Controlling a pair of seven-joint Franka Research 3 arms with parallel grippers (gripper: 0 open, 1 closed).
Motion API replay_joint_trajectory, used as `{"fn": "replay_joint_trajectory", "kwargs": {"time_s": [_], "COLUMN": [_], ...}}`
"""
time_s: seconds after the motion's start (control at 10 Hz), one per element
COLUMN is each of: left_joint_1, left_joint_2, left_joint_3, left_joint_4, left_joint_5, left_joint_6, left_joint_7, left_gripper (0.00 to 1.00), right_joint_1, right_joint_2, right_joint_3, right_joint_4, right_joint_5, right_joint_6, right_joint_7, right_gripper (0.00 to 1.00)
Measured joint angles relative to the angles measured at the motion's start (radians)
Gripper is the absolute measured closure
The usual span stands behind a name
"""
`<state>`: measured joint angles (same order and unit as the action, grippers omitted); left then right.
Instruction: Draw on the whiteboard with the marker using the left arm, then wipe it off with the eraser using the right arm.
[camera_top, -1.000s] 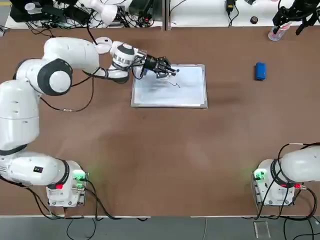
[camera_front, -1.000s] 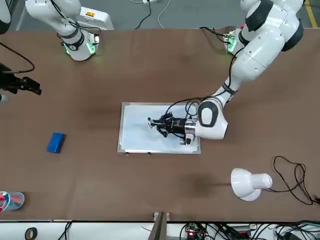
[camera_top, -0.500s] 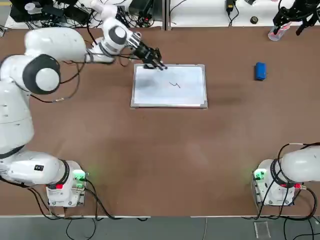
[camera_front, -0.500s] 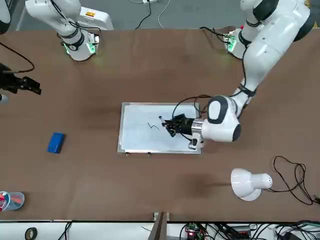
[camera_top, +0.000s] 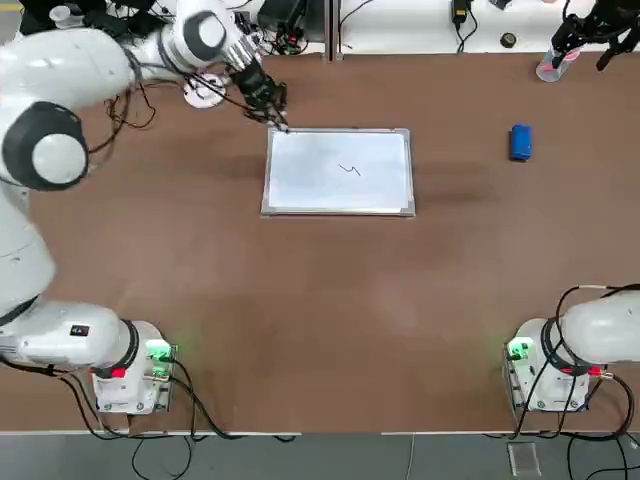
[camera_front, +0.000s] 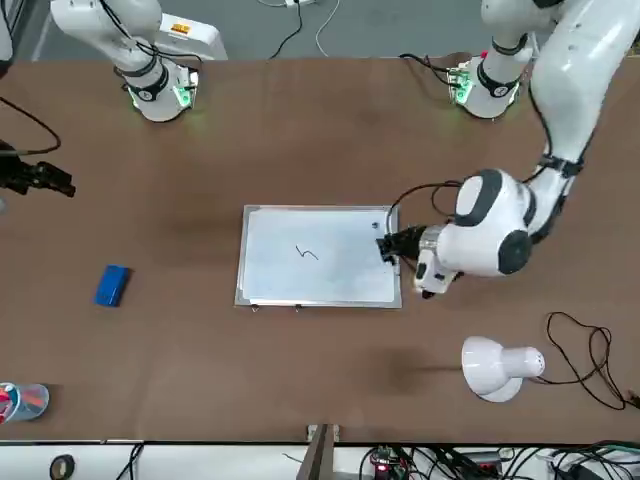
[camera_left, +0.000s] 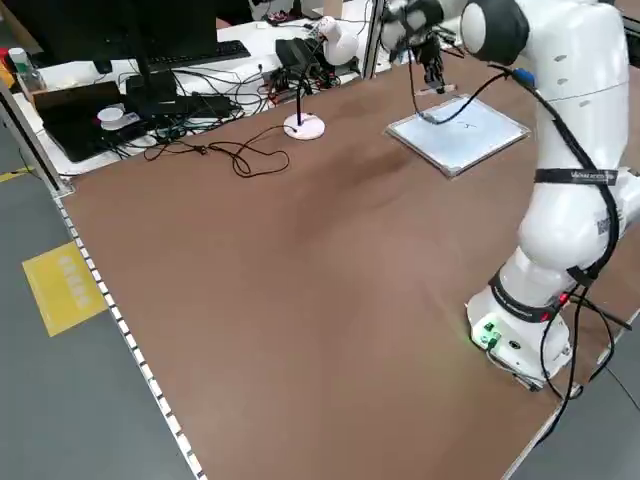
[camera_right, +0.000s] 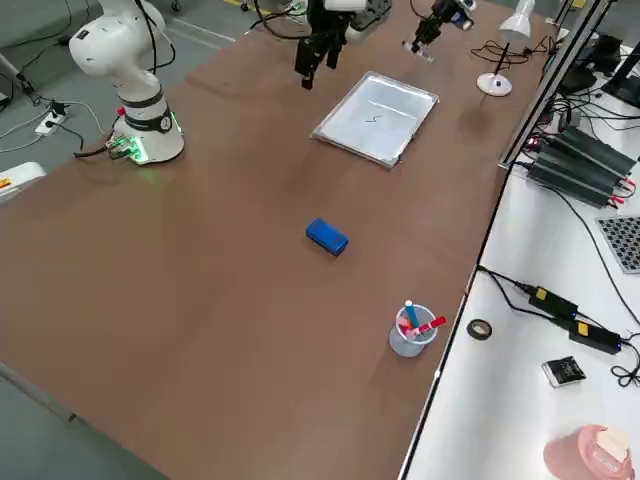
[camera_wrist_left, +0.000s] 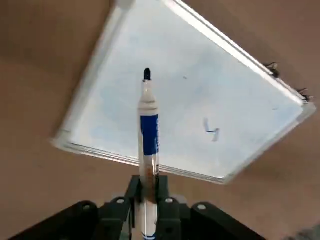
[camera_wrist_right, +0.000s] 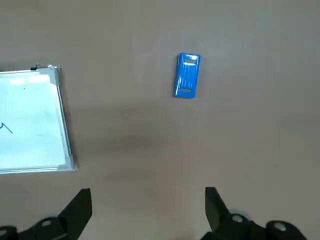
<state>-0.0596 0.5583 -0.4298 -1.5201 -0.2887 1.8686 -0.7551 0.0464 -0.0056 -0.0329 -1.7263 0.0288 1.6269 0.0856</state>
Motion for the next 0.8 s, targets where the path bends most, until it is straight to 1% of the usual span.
{"fn": "replay_joint_trajectory", "kwargs": {"time_s": [0.2,0.4,0.6,0.8], "left_joint_1": [0.022,0.048,0.087,0.138], "left_joint_2": [-0.061,-0.099,-0.125,-0.148], "left_joint_3": [0.001,0.002,0.004,0.005], "left_joint_4": [-0.003,-0.007,-0.012,-0.033], "left_joint_5": [0.144,0.266,0.333,0.397], "left_joint_6": [-0.067,-0.113,-0.14,-0.148], "left_joint_7": [0.129,0.28,0.425,0.547], "left_gripper": [0.82,0.82,0.82,0.82], "right_joint_1": [-0.017,-0.024,-0.029,-0.036], "right_joint_2": [0.05,0.097,0.118,0.119], "right_joint_3": [-0.002,-0.002,-0.002,-0.002], "right_joint_4": [-0.003,-0.003,-0.003,-0.002], "right_joint_5": [0.0,0.0,0.0,0.0], "right_joint_6": [0.052,0.093,0.108,0.107], "right_joint_7": [-0.024,-0.039,-0.061,-0.085], "right_gripper": [0.0,0.0,0.0,0.0]}}
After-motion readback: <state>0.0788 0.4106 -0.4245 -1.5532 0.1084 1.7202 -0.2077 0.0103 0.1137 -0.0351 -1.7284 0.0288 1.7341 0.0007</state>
